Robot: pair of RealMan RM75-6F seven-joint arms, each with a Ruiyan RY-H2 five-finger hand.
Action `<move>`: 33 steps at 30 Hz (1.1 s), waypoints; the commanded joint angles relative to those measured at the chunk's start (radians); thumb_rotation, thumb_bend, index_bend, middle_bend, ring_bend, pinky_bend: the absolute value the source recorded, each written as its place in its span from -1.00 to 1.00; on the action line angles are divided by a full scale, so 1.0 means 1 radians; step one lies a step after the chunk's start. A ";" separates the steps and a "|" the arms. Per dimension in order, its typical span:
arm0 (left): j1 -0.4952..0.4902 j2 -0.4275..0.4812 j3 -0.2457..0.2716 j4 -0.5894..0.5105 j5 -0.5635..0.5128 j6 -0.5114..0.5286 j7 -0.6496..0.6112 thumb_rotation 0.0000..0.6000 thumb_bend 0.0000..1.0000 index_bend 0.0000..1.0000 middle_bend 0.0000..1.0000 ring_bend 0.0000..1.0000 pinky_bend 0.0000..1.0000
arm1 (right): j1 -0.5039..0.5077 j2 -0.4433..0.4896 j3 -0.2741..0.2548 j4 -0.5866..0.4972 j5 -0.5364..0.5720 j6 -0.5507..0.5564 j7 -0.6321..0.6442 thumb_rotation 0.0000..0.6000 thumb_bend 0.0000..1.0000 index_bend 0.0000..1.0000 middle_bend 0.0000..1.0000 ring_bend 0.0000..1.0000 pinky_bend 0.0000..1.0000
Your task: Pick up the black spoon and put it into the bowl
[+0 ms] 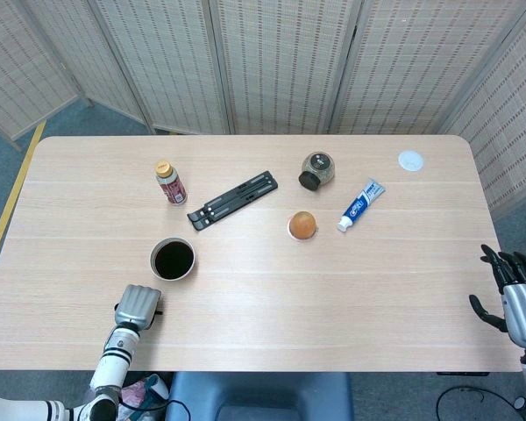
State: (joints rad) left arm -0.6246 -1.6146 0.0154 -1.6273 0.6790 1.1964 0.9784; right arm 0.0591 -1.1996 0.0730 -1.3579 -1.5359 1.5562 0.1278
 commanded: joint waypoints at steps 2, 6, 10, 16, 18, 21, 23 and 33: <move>-0.001 -0.002 0.000 0.004 -0.002 -0.003 0.000 1.00 -0.15 0.11 1.00 0.84 1.00 | -0.001 0.001 0.000 0.000 0.001 0.000 0.000 1.00 -0.53 -0.87 -0.46 -0.64 -0.70; -0.003 0.000 0.001 0.007 -0.006 -0.013 -0.007 1.00 -0.15 0.13 1.00 0.84 1.00 | -0.003 0.001 0.001 0.001 0.002 0.002 0.003 1.00 -0.53 -0.87 -0.46 -0.64 -0.70; 0.001 0.009 -0.011 0.006 -0.003 -0.018 -0.039 1.00 -0.11 0.15 1.00 0.85 1.00 | -0.005 0.001 0.000 0.002 0.003 0.003 0.004 1.00 -0.53 -0.84 -0.45 -0.63 -0.70; 0.001 0.023 -0.012 0.000 0.003 -0.029 -0.061 1.00 -0.08 0.18 1.00 0.86 1.00 | -0.006 -0.001 0.002 0.006 0.002 0.008 0.008 1.00 -0.53 -0.83 -0.44 -0.63 -0.70; 0.002 0.027 -0.015 -0.001 0.002 -0.034 -0.071 1.00 -0.06 0.19 1.00 0.86 1.00 | -0.006 -0.002 0.000 0.006 -0.001 0.007 0.008 1.00 -0.53 -0.83 -0.44 -0.63 -0.70; 0.004 0.029 -0.013 0.000 0.009 -0.033 -0.082 1.00 -0.02 0.21 1.00 0.86 1.00 | -0.006 -0.002 0.001 0.007 -0.004 0.010 0.009 1.00 -0.53 -0.83 -0.44 -0.63 -0.70; 0.005 0.031 -0.011 0.001 0.011 -0.035 -0.086 1.00 0.00 0.22 1.00 0.86 1.00 | -0.006 -0.001 0.002 0.007 -0.004 0.013 0.010 1.00 -0.53 -0.83 -0.44 -0.62 -0.70; 0.011 0.044 -0.014 -0.002 0.036 -0.040 -0.127 1.00 0.08 0.26 1.00 0.87 1.00 | -0.007 -0.001 0.002 0.004 -0.007 0.016 0.005 1.00 -0.53 -0.83 -0.44 -0.62 -0.70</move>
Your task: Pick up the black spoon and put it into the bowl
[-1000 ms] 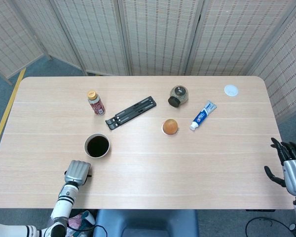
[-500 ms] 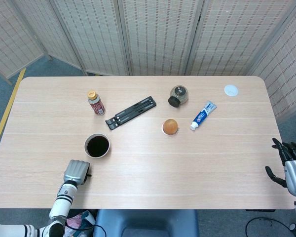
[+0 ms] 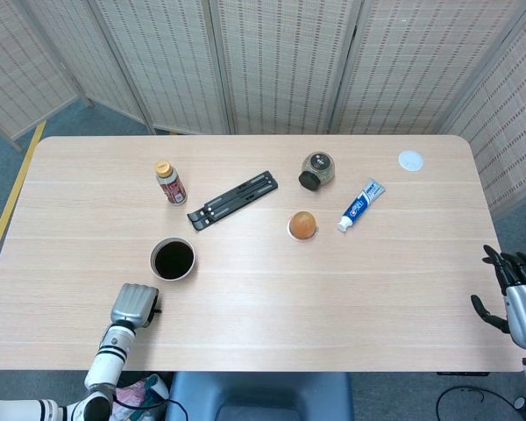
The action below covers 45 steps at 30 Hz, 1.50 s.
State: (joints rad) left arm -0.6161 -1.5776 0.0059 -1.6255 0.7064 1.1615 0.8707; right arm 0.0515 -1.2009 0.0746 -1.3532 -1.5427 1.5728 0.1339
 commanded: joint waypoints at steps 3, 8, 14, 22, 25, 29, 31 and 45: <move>0.006 0.024 -0.011 -0.008 0.026 -0.009 -0.048 1.00 0.09 0.27 1.00 0.87 1.00 | 0.001 0.001 0.001 -0.004 -0.001 0.001 -0.002 1.00 -0.53 -0.83 -0.44 -0.62 -0.70; 0.021 0.068 -0.042 -0.034 0.041 -0.027 -0.143 1.00 0.10 0.28 1.00 0.87 1.00 | 0.001 0.002 0.000 -0.007 -0.003 0.001 -0.005 1.00 -0.53 -0.83 -0.44 -0.62 -0.70; 0.034 0.162 -0.086 -0.105 0.050 -0.091 -0.286 1.00 0.10 0.30 1.00 0.88 1.00 | 0.001 0.002 0.001 -0.011 -0.008 0.007 -0.006 1.00 -0.53 -0.83 -0.44 -0.62 -0.70; 0.063 0.280 -0.129 -0.216 0.132 -0.139 -0.484 1.00 0.10 0.31 1.00 0.89 1.00 | 0.002 0.002 0.000 -0.012 -0.014 0.011 -0.005 1.00 -0.53 -0.83 -0.44 -0.62 -0.70; 0.066 0.313 -0.149 -0.248 0.159 -0.142 -0.535 1.00 0.10 0.31 1.00 0.89 1.00 | 0.001 0.009 0.003 -0.015 -0.016 0.018 -0.006 1.00 -0.53 -0.83 -0.44 -0.62 -0.70; 0.062 0.332 -0.182 -0.267 0.201 -0.159 -0.620 1.00 0.10 0.31 1.00 0.89 1.00 | 0.000 0.033 0.014 -0.032 -0.016 0.033 -0.018 1.00 -0.53 -0.83 -0.44 -0.62 -0.70; 0.058 0.325 -0.200 -0.265 0.219 -0.175 -0.673 1.00 0.12 0.30 1.00 0.89 1.00 | -0.001 0.043 0.018 -0.043 -0.015 0.039 -0.019 1.00 -0.53 -0.83 -0.44 -0.62 -0.70; -0.063 0.179 -0.268 -0.085 0.202 -0.260 -0.761 1.00 0.14 0.30 1.00 0.89 1.00 | -0.018 0.078 0.021 -0.086 -0.004 0.054 -0.030 1.00 -0.53 -0.83 -0.46 -0.62 -0.70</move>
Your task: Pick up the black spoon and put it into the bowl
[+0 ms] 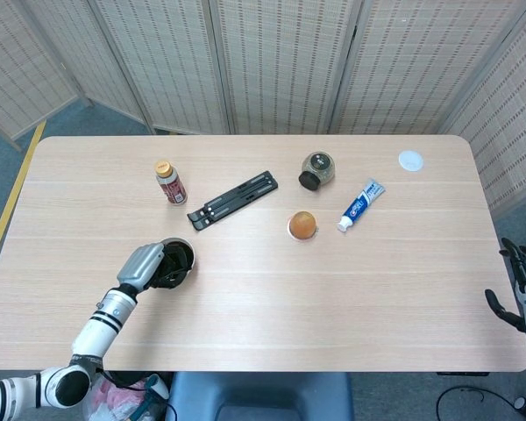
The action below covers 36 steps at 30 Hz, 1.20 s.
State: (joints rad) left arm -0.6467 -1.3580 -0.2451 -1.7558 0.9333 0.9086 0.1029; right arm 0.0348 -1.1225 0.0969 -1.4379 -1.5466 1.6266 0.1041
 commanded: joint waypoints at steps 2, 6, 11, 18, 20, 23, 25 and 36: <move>-0.052 -0.061 -0.027 0.075 -0.045 -0.018 0.006 1.00 0.15 0.31 1.00 0.89 1.00 | -0.003 0.000 -0.001 -0.003 0.000 0.003 -0.002 1.00 -0.53 -0.83 -0.46 -0.62 -0.70; -0.082 -0.111 -0.040 0.140 -0.075 -0.027 0.000 1.00 0.15 0.33 1.00 0.89 1.00 | -0.007 0.000 -0.001 -0.003 0.001 0.007 -0.002 1.00 -0.53 -0.83 -0.46 -0.62 -0.70; -0.116 -0.172 -0.029 0.229 -0.105 -0.034 0.030 1.00 0.15 0.33 1.00 0.89 1.00 | -0.009 -0.006 -0.001 0.002 0.006 0.004 -0.006 1.00 -0.53 -0.83 -0.46 -0.62 -0.70; -0.139 -0.225 -0.020 0.321 -0.145 -0.048 0.046 1.00 0.15 0.33 1.00 0.89 1.00 | -0.007 -0.005 0.003 0.003 0.006 0.003 -0.003 1.00 -0.53 -0.83 -0.46 -0.62 -0.70; -0.141 -0.234 -0.017 0.344 -0.153 -0.054 0.048 1.00 0.15 0.33 1.00 0.89 1.00 | -0.005 -0.006 0.004 0.004 0.007 0.000 -0.003 1.00 -0.53 -0.83 -0.46 -0.62 -0.70; -0.141 -0.239 -0.013 0.366 -0.164 -0.062 0.047 1.00 0.15 0.34 1.00 0.89 1.00 | -0.003 -0.008 0.004 0.005 0.009 -0.006 -0.005 1.00 -0.53 -0.83 -0.46 -0.62 -0.70; -0.140 -0.239 -0.009 0.379 -0.168 -0.066 0.049 1.00 0.15 0.34 1.00 0.89 1.00 | -0.001 -0.009 0.005 0.005 0.009 -0.008 -0.005 1.00 -0.53 -0.83 -0.46 -0.62 -0.70; -0.125 -0.195 0.010 0.363 -0.184 -0.081 0.059 1.00 0.15 0.34 1.00 0.89 1.00 | 0.004 -0.014 0.005 0.011 0.003 -0.009 -0.005 1.00 -0.53 -0.83 -0.46 -0.62 -0.70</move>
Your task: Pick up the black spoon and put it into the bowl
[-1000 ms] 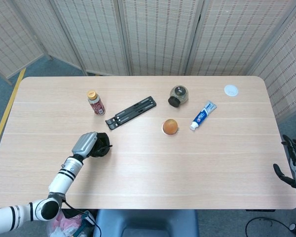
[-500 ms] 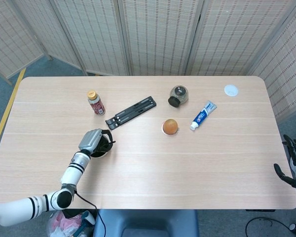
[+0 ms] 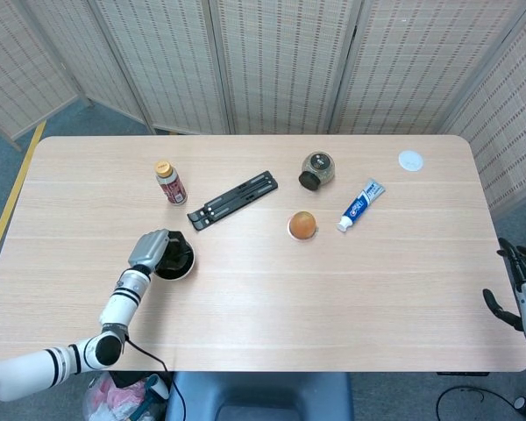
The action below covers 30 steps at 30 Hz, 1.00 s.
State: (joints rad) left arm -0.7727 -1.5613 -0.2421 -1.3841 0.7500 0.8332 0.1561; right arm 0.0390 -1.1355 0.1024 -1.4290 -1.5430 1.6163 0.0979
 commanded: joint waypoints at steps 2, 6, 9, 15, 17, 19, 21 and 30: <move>0.003 0.018 0.012 -0.025 0.000 -0.009 0.011 1.00 0.15 0.34 1.00 0.89 1.00 | -0.002 -0.003 -0.001 0.004 -0.001 0.004 0.003 1.00 -0.53 -0.83 -0.46 -0.62 -0.70; 0.005 0.027 0.019 -0.062 0.010 -0.002 0.017 1.00 0.15 0.34 1.00 0.89 1.00 | -0.006 -0.004 -0.002 0.008 0.000 0.007 0.005 1.00 -0.53 -0.83 -0.46 -0.62 -0.70; -0.001 0.022 0.019 -0.076 0.019 -0.003 0.018 1.00 0.15 0.34 1.00 0.89 1.00 | -0.008 -0.004 -0.002 0.009 0.000 0.011 0.008 1.00 -0.53 -0.83 -0.46 -0.62 -0.70; -0.030 -0.018 0.007 -0.048 0.013 -0.004 0.032 1.00 0.15 0.34 1.00 0.89 1.00 | -0.016 -0.003 -0.004 0.011 0.005 0.017 0.013 1.00 -0.53 -0.83 -0.46 -0.62 -0.70; -0.041 -0.032 0.001 -0.023 0.000 -0.009 0.036 1.00 0.15 0.34 1.00 0.89 1.00 | -0.019 -0.004 -0.003 0.012 0.006 0.020 0.016 1.00 -0.53 -0.83 -0.46 -0.62 -0.70; -0.051 -0.045 -0.007 0.004 -0.015 -0.014 0.038 1.00 0.15 0.34 1.00 0.89 1.00 | -0.021 -0.005 -0.003 0.014 0.006 0.023 0.018 1.00 -0.53 -0.83 -0.46 -0.62 -0.70; -0.056 -0.053 -0.014 0.025 -0.028 -0.017 0.035 1.00 0.15 0.34 1.00 0.89 1.00 | -0.023 -0.005 -0.003 0.016 0.007 0.024 0.019 1.00 -0.53 -0.83 -0.46 -0.62 -0.70; -0.052 -0.038 -0.018 0.052 -0.047 -0.021 0.032 1.00 0.15 0.34 1.00 0.89 1.00 | -0.022 -0.010 -0.003 0.020 0.006 0.021 0.018 1.00 -0.53 -0.83 -0.46 -0.62 -0.70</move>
State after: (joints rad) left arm -0.8272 -1.6036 -0.2611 -1.3291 0.7038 0.8133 0.1888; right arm 0.0172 -1.1451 0.0999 -1.4094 -1.5373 1.6376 0.1155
